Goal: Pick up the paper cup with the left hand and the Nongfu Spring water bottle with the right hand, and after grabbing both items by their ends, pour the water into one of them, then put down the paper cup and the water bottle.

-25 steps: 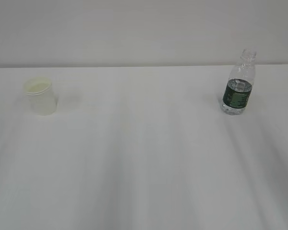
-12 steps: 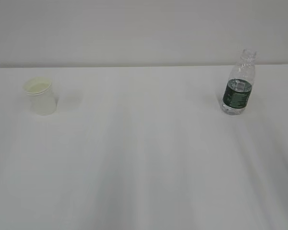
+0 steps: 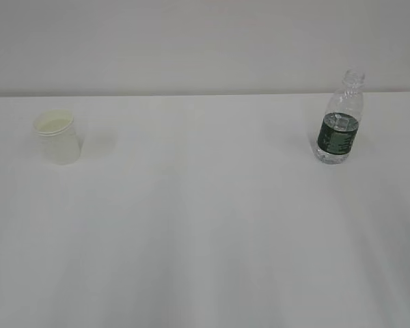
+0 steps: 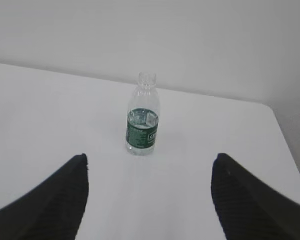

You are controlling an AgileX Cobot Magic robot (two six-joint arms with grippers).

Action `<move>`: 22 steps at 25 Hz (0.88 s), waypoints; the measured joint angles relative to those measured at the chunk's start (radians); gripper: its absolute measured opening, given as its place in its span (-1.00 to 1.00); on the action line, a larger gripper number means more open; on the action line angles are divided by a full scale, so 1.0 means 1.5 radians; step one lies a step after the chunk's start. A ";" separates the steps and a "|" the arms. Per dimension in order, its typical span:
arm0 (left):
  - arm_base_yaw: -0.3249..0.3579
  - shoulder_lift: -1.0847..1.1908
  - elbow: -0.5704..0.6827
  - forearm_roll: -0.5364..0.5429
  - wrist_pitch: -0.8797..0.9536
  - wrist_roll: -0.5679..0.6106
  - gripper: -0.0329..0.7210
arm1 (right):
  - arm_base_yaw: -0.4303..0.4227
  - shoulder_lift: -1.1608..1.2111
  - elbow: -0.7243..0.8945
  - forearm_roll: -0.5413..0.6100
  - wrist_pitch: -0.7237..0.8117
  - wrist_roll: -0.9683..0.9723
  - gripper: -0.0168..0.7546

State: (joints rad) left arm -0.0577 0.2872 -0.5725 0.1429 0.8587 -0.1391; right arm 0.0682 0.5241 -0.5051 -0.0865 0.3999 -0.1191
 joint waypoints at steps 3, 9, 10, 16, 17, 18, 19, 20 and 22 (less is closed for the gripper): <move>0.000 -0.010 0.000 -0.003 0.043 0.000 0.35 | 0.000 -0.015 0.000 0.004 0.040 0.000 0.52; 0.000 -0.013 0.000 -0.030 0.101 0.000 0.29 | 0.000 -0.030 0.000 0.006 0.109 0.001 0.52; 0.000 -0.013 0.000 -0.030 0.109 0.000 0.29 | 0.000 -0.030 0.000 0.006 0.117 0.001 0.52; 0.000 -0.014 0.000 -0.041 0.145 0.004 0.29 | 0.000 -0.030 0.000 0.012 0.168 0.001 0.52; 0.000 -0.014 0.000 -0.043 0.154 0.005 0.29 | 0.000 -0.030 0.000 0.012 0.176 0.001 0.52; 0.000 -0.014 0.000 -0.044 0.161 0.007 0.29 | 0.000 -0.030 0.000 0.014 0.187 0.001 0.52; 0.000 -0.014 0.000 -0.044 0.165 0.008 0.29 | 0.000 -0.030 0.000 0.016 0.199 0.001 0.52; 0.000 -0.014 0.000 -0.045 0.173 0.009 0.29 | 0.000 -0.030 0.000 0.018 0.207 0.001 0.52; 0.000 -0.015 0.000 -0.047 0.181 0.011 0.28 | 0.000 -0.030 0.000 0.020 0.230 0.001 0.52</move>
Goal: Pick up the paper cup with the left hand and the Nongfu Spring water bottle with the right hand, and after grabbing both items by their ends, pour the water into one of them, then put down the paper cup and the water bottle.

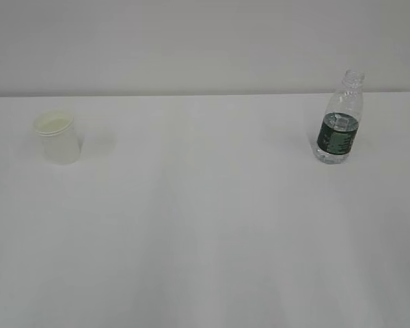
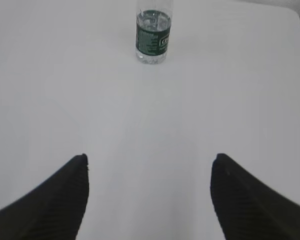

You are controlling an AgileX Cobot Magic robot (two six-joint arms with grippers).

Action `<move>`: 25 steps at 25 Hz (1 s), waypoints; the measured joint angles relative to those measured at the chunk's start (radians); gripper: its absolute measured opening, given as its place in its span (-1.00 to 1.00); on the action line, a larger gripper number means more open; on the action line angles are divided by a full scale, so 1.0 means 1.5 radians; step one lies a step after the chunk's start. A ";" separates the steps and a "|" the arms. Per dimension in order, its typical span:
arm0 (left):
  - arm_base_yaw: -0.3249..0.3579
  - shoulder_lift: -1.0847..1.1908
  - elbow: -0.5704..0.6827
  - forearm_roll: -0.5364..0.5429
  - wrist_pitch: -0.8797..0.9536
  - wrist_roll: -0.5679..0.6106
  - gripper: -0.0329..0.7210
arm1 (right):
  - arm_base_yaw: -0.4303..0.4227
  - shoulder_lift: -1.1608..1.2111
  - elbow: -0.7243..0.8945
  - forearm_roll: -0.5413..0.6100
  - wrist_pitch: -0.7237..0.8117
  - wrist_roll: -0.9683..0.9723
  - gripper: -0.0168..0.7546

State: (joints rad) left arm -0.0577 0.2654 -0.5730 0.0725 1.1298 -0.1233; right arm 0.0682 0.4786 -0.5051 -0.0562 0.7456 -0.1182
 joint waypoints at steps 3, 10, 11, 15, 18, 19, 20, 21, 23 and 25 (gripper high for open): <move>0.000 0.000 0.000 -0.001 0.008 0.001 0.28 | 0.000 0.000 0.000 0.002 0.027 0.000 0.51; 0.000 0.000 0.000 -0.009 0.025 0.001 0.28 | 0.000 0.000 0.000 0.002 0.084 0.000 0.49; 0.000 0.000 0.000 -0.010 0.025 0.001 0.28 | 0.000 0.000 0.000 0.002 0.085 0.000 0.49; 0.000 0.000 0.000 -0.013 0.022 0.001 0.28 | 0.000 0.000 0.000 0.003 0.107 0.000 0.49; 0.000 0.000 0.008 -0.013 0.005 0.001 0.25 | 0.000 0.000 0.000 0.003 0.133 0.000 0.49; 0.000 0.000 0.014 -0.014 0.002 0.001 0.23 | 0.000 0.000 0.000 0.003 0.145 0.000 0.49; 0.000 0.000 0.019 -0.017 -0.002 0.001 0.21 | 0.000 0.000 0.000 0.003 0.153 0.000 0.49; 0.000 0.000 0.023 -0.021 -0.006 0.001 0.19 | 0.000 0.000 -0.001 0.003 0.163 0.000 0.49; 0.000 0.000 0.026 -0.022 -0.013 0.001 0.15 | 0.000 0.000 -0.003 0.005 0.181 0.000 0.49; 0.000 0.000 0.028 -0.024 -0.017 0.001 0.14 | 0.000 0.000 -0.003 0.007 0.204 0.000 0.49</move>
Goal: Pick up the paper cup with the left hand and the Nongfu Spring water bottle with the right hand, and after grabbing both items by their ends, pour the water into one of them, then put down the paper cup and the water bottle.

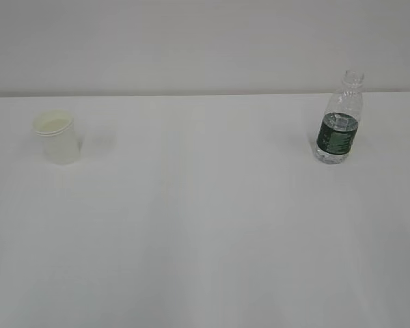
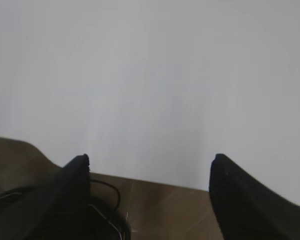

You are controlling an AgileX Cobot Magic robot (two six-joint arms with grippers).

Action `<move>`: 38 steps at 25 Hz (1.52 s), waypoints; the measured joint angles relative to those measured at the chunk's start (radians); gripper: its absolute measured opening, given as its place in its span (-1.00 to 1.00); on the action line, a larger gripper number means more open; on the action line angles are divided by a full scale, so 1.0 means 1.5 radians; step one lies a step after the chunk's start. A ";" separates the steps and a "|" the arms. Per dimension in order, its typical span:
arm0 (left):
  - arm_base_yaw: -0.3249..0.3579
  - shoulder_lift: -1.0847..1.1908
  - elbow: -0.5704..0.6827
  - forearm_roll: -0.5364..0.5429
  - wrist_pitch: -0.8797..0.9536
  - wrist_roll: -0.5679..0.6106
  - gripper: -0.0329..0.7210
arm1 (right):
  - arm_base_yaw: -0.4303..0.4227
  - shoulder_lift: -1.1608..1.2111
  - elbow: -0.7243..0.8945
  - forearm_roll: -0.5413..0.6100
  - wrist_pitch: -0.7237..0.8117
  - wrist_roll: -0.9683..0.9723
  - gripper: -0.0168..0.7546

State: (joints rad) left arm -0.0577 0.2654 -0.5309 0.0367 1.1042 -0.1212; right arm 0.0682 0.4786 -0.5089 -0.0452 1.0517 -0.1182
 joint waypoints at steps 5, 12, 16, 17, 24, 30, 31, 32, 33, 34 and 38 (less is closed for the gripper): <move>0.000 0.000 0.002 -0.001 -0.006 0.000 0.13 | 0.000 -0.007 0.000 0.020 0.047 0.017 0.48; 0.000 -0.005 0.002 -0.002 -0.008 0.000 0.10 | 0.000 -0.080 0.000 0.024 0.072 0.024 0.48; 0.000 -0.025 0.002 -0.002 -0.008 0.000 0.06 | 0.000 -0.135 0.000 0.025 0.072 0.027 0.48; 0.000 -0.032 0.002 -0.002 -0.008 0.001 0.05 | 0.000 -0.146 0.000 0.030 0.072 0.027 0.48; 0.000 -0.088 0.002 -0.002 -0.008 0.001 0.04 | 0.000 -0.194 0.000 0.030 0.072 0.027 0.48; 0.000 -0.141 0.002 -0.002 -0.008 0.001 0.03 | 0.000 -0.256 0.003 0.030 0.072 0.028 0.48; 0.000 -0.150 0.002 -0.002 -0.008 0.001 0.03 | 0.000 -0.267 0.003 0.030 0.072 0.028 0.48; 0.000 -0.157 0.002 -0.002 -0.008 0.001 0.03 | 0.000 -0.281 0.003 0.030 0.072 0.028 0.48; 0.000 -0.166 0.002 -0.002 -0.008 0.001 0.03 | 0.000 -0.294 0.003 0.030 0.072 0.028 0.48; 0.000 -0.172 0.002 -0.002 -0.008 0.001 0.03 | 0.000 -0.305 0.003 0.030 0.072 0.028 0.48; 0.000 -0.174 0.002 -0.002 -0.008 0.001 0.03 | 0.000 -0.329 0.003 0.030 0.071 0.028 0.48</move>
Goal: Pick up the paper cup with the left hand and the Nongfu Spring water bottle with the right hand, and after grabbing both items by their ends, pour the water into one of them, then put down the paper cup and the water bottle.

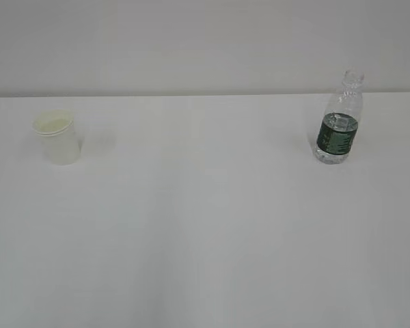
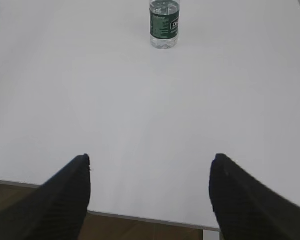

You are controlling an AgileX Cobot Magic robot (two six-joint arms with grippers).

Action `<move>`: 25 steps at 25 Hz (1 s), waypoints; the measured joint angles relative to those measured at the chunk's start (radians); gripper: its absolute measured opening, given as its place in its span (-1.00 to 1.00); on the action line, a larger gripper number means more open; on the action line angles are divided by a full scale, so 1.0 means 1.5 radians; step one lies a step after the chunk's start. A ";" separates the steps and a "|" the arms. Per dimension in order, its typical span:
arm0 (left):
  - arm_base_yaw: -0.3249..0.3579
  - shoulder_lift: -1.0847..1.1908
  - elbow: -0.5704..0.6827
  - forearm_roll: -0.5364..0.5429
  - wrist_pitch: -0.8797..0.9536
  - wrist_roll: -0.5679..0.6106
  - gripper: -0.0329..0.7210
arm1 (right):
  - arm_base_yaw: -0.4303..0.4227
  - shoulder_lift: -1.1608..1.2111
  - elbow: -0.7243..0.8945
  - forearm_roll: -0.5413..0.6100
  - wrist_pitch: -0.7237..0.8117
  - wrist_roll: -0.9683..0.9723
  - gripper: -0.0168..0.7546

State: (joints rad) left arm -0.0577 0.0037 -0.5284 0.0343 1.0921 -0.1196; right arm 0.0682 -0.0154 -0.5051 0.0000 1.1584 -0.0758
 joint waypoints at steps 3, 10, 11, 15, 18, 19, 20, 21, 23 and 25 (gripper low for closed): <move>0.000 0.000 0.000 0.000 0.000 0.000 0.03 | 0.000 0.000 0.000 0.000 0.000 0.000 0.48; 0.000 0.000 0.000 0.000 0.000 0.000 0.01 | 0.000 0.000 0.000 0.000 0.000 0.000 0.48; 0.000 0.000 0.000 0.000 0.000 0.000 0.01 | 0.000 0.000 0.000 0.000 0.000 0.000 0.48; 0.000 0.000 0.000 0.000 0.000 0.000 0.01 | 0.000 0.000 0.003 0.000 -0.003 0.002 0.48; 0.000 0.000 0.000 0.000 0.000 0.000 0.00 | 0.000 0.000 0.004 0.000 -0.004 0.002 0.48; 0.000 0.000 0.000 0.000 0.000 0.000 0.00 | 0.000 0.000 0.004 0.000 -0.004 0.002 0.48; 0.000 0.000 0.000 0.000 0.000 0.000 0.00 | 0.000 0.000 0.004 0.000 -0.004 0.002 0.48; 0.000 0.000 0.000 0.000 0.000 0.000 0.00 | 0.000 0.000 0.005 0.000 -0.005 0.002 0.48; 0.000 0.000 0.000 0.000 0.000 0.000 0.00 | 0.000 0.000 0.007 0.000 -0.005 0.002 0.48; 0.000 0.000 0.000 0.000 0.000 0.000 0.00 | 0.000 0.000 0.007 0.000 -0.005 0.002 0.48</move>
State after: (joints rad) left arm -0.0577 0.0037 -0.5284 0.0343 1.0921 -0.1196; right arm 0.0682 -0.0161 -0.4952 0.0000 1.1502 -0.0733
